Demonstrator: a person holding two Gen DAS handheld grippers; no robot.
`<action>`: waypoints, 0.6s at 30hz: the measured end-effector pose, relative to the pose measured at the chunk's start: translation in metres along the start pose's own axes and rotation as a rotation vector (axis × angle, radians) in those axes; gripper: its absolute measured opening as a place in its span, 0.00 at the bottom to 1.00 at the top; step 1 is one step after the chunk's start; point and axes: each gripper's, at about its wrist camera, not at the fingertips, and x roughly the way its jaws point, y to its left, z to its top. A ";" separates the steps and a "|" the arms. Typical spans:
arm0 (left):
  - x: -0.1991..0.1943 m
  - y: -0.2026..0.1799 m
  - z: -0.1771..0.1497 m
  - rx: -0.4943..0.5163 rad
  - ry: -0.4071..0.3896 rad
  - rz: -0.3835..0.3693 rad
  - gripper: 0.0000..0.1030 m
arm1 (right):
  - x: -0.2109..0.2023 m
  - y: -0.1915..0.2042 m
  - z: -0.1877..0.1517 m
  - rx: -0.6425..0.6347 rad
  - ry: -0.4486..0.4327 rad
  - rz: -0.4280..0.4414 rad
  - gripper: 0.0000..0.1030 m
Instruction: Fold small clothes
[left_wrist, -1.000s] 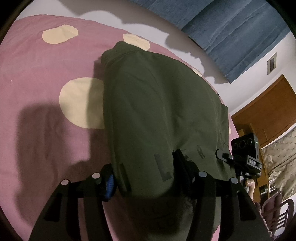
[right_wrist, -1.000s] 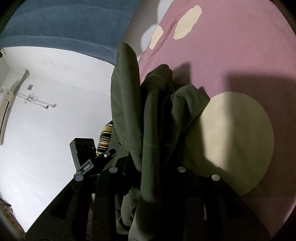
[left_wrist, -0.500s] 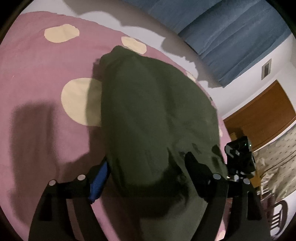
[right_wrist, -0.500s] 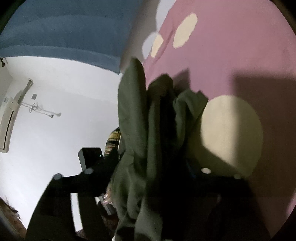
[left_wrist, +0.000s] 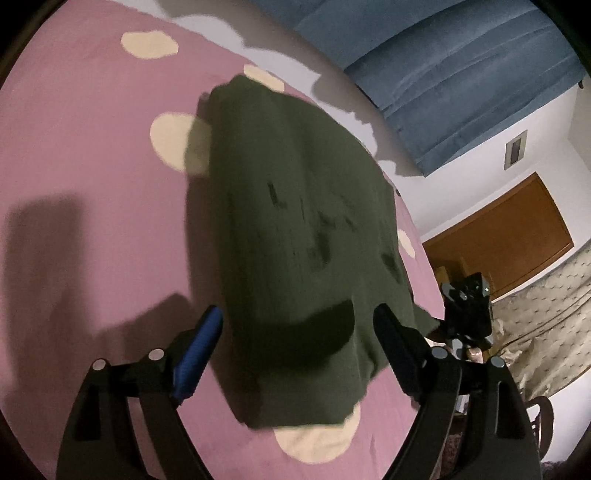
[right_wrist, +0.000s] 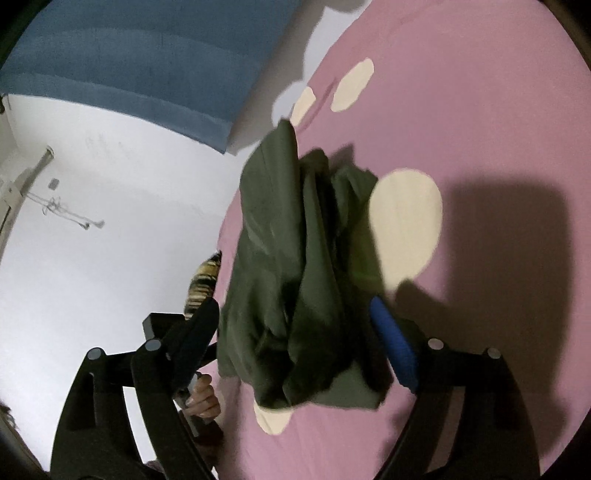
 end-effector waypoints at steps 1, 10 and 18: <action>0.001 0.000 -0.003 -0.008 0.006 -0.003 0.81 | 0.003 -0.001 -0.004 0.006 0.008 0.003 0.82; 0.026 -0.011 -0.014 0.028 0.068 0.082 0.73 | 0.019 0.002 -0.023 -0.043 0.060 -0.028 0.68; 0.027 -0.011 -0.016 0.050 0.070 0.108 0.63 | 0.027 -0.007 -0.027 -0.044 0.105 -0.051 0.21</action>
